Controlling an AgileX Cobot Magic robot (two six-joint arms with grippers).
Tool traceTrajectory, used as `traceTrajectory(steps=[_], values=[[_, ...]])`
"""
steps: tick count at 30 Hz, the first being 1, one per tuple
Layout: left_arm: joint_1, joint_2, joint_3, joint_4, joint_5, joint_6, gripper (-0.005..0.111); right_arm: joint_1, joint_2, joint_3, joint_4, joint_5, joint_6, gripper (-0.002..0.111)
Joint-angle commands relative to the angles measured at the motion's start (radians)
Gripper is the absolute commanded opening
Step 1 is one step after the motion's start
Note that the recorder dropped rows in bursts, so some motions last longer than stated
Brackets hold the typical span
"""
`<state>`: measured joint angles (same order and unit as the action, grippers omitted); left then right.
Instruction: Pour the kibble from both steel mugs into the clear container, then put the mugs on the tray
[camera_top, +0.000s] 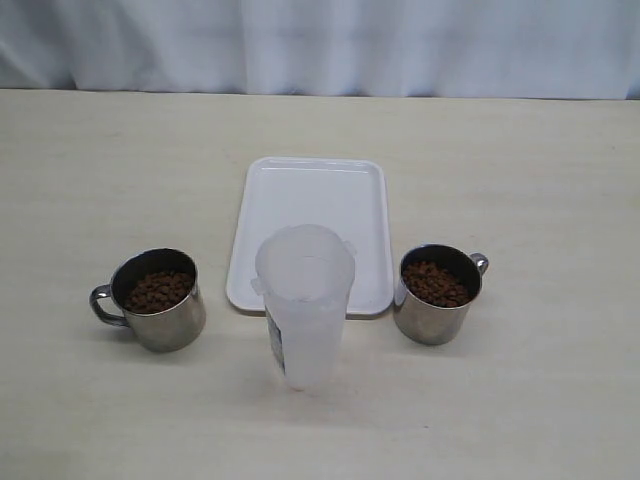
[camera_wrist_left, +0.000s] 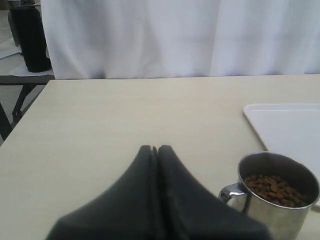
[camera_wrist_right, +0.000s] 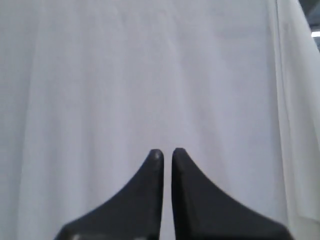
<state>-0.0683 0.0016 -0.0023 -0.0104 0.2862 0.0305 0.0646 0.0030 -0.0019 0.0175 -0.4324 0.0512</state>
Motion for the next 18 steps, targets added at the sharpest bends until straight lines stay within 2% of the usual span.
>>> traceTrajectory(steps=[1,2,4,6,8,11,18], values=[[0.003,-0.002,0.002,0.001,-0.008,0.003,0.000,-0.003,-0.003,0.002,-0.079,-0.102,0.296,0.005],[0.003,-0.002,0.002,0.001,-0.008,0.003,0.000,-0.003,-0.003,0.002,-0.191,-0.052,0.332,0.005],[0.003,-0.002,0.002,0.001,-0.008,0.003,0.000,-0.003,0.025,0.002,-0.537,0.007,0.508,0.005],[0.003,-0.002,0.002,-0.001,-0.016,0.003,0.000,-0.003,0.123,0.002,-0.824,-0.011,0.688,0.005],[0.003,-0.002,0.002,-0.001,-0.016,0.003,0.000,-0.003,0.252,0.002,-1.010,-0.077,0.775,0.005],[0.003,-0.002,0.002,-0.001,-0.016,0.003,0.000,-0.003,0.429,0.002,-1.071,-0.132,0.773,0.005],[0.003,-0.002,0.002,-0.001,-0.016,0.003,0.000,-0.003,0.792,0.002,-1.073,-0.200,0.830,0.005]])
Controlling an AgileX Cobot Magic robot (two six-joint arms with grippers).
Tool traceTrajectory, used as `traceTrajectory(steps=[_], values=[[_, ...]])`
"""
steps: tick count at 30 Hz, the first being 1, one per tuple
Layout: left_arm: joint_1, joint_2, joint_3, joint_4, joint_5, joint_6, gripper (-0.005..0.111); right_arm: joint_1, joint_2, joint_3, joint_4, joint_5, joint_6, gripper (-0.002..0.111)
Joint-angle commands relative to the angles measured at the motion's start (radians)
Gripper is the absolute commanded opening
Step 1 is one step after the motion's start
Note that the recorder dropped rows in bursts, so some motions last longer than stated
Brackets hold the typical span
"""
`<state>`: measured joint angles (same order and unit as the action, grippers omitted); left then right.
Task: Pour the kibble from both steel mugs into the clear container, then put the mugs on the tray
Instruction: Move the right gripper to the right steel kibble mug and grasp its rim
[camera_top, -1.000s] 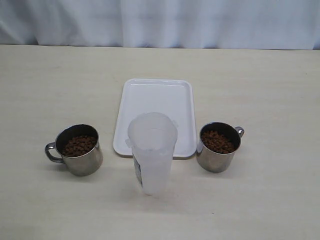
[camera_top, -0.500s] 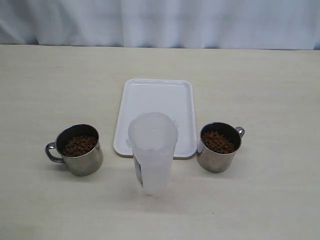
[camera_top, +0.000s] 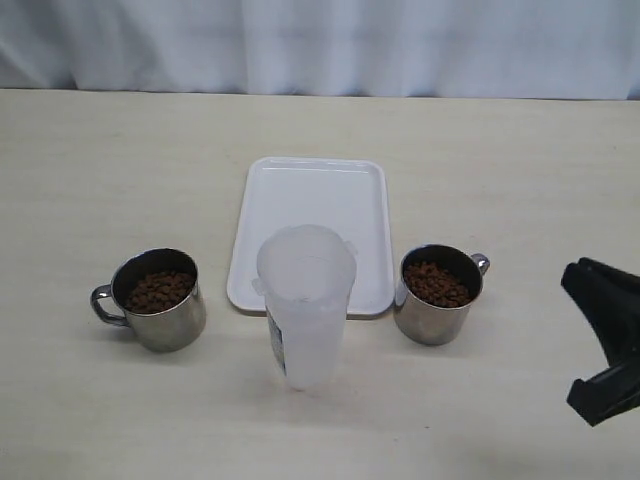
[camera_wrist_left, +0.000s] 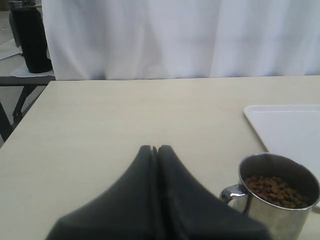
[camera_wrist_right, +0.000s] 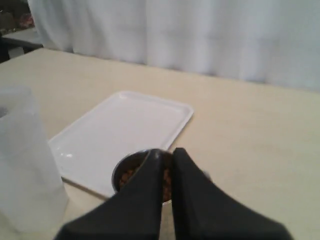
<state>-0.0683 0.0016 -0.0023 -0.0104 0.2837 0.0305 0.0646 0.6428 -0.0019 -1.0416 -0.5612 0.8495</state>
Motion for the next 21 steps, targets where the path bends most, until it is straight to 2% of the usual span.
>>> traceTrajectory(steps=[1,4,13,16,21], values=[[0.003,-0.002,0.002,-0.001,-0.013,0.003,0.000,-0.003,0.192,0.002,-0.026,-0.086,0.040,0.005],[0.003,-0.002,0.002,-0.001,-0.013,0.003,0.000,-0.003,0.305,0.002,-0.031,-0.099,0.028,0.005],[0.003,-0.002,0.002,-0.001,-0.013,0.003,0.000,-0.003,0.753,0.002,-0.017,-0.404,-0.390,0.007],[0.003,-0.002,0.002,-0.001,-0.013,0.003,0.000,-0.003,0.872,-0.029,-0.024,-0.440,-0.399,0.021],[0.003,-0.002,0.002,0.001,-0.006,0.003,0.000,-0.003,1.015,-0.112,-0.039,-0.462,-0.373,0.063]])
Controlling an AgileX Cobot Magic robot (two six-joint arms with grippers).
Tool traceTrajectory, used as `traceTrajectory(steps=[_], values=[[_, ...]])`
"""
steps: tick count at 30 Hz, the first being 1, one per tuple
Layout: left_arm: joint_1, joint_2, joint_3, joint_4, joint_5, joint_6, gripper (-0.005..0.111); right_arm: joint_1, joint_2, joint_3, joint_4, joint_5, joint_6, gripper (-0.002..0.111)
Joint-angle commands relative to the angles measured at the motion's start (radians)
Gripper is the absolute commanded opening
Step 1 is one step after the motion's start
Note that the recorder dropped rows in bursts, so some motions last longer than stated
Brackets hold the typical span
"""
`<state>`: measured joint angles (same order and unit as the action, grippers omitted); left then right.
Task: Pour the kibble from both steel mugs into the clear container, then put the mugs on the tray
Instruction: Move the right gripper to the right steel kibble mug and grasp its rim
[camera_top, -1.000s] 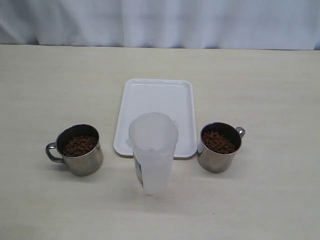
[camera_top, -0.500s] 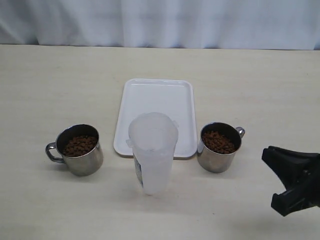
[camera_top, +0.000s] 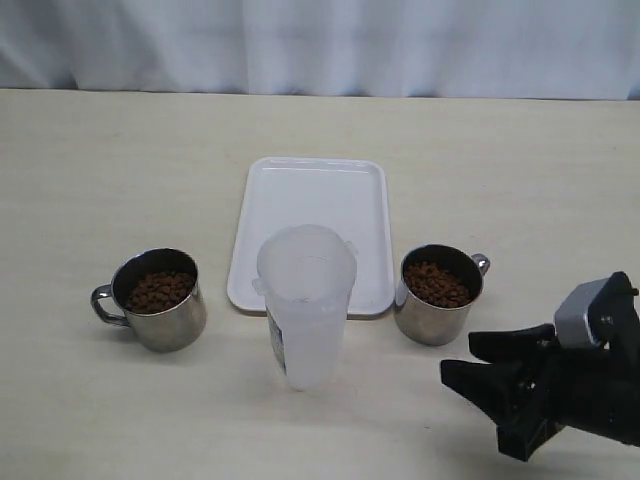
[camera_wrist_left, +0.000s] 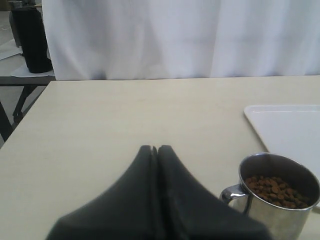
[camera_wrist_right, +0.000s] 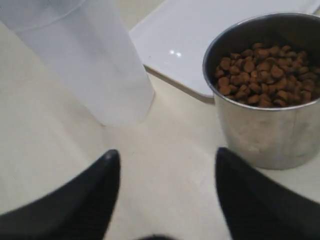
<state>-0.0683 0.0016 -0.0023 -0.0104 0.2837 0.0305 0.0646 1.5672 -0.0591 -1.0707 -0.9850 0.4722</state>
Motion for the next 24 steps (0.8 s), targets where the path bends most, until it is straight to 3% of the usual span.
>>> traceTrajectory(steps=[1,3,12,24], values=[[0.003,-0.002,0.002,0.001,-0.006,0.003,0.000,-0.003,0.107,-0.069,-0.007,-0.041,0.017,0.069],[0.003,-0.002,0.002,0.001,-0.006,0.003,0.000,-0.003,0.125,-0.092,0.010,-0.037,0.033,0.074],[0.003,-0.002,0.002,0.001,-0.006,0.003,0.000,-0.003,0.131,-0.197,0.020,0.101,0.037,0.073],[0.003,-0.002,0.002,0.001,-0.006,0.003,0.000,-0.003,0.152,-0.228,0.045,0.065,-0.072,0.073]])
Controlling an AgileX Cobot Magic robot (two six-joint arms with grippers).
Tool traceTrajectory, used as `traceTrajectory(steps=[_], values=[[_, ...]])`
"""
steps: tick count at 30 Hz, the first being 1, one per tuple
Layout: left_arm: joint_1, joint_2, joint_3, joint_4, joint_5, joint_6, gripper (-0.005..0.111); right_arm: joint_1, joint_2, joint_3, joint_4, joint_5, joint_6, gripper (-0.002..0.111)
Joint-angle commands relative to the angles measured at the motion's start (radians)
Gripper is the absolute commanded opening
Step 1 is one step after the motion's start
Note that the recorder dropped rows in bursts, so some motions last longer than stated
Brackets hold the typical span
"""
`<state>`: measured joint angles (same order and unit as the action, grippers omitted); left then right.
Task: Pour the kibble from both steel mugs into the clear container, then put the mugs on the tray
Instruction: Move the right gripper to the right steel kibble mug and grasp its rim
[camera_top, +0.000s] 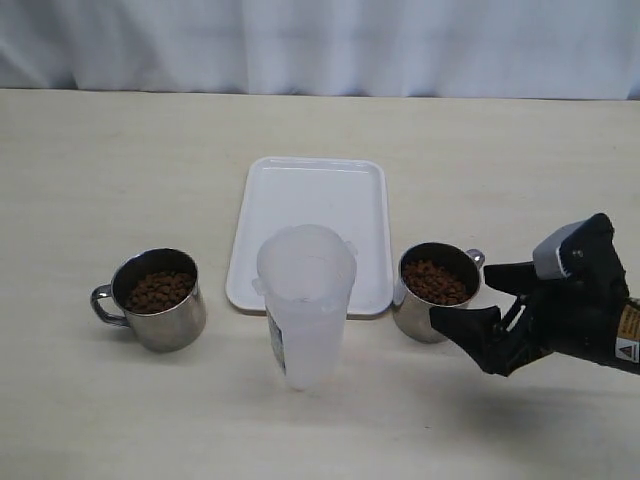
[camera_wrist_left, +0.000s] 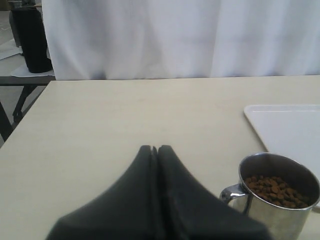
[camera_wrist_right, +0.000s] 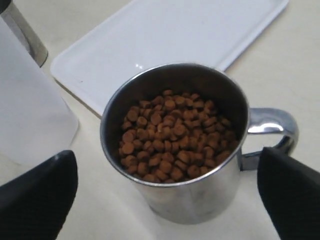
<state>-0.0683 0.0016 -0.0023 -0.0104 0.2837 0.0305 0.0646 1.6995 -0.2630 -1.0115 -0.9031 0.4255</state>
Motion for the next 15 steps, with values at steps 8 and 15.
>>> traceTrajectory(steps=[8,15], values=[[0.003,-0.002,0.002,0.001,-0.008,0.003,0.000,-0.003,0.170,-0.098,-0.107,-0.071,-0.057,0.069],[0.003,-0.002,0.002,0.001,-0.008,0.003,0.000,-0.003,0.252,-0.133,-0.103,-0.137,-0.196,0.069]])
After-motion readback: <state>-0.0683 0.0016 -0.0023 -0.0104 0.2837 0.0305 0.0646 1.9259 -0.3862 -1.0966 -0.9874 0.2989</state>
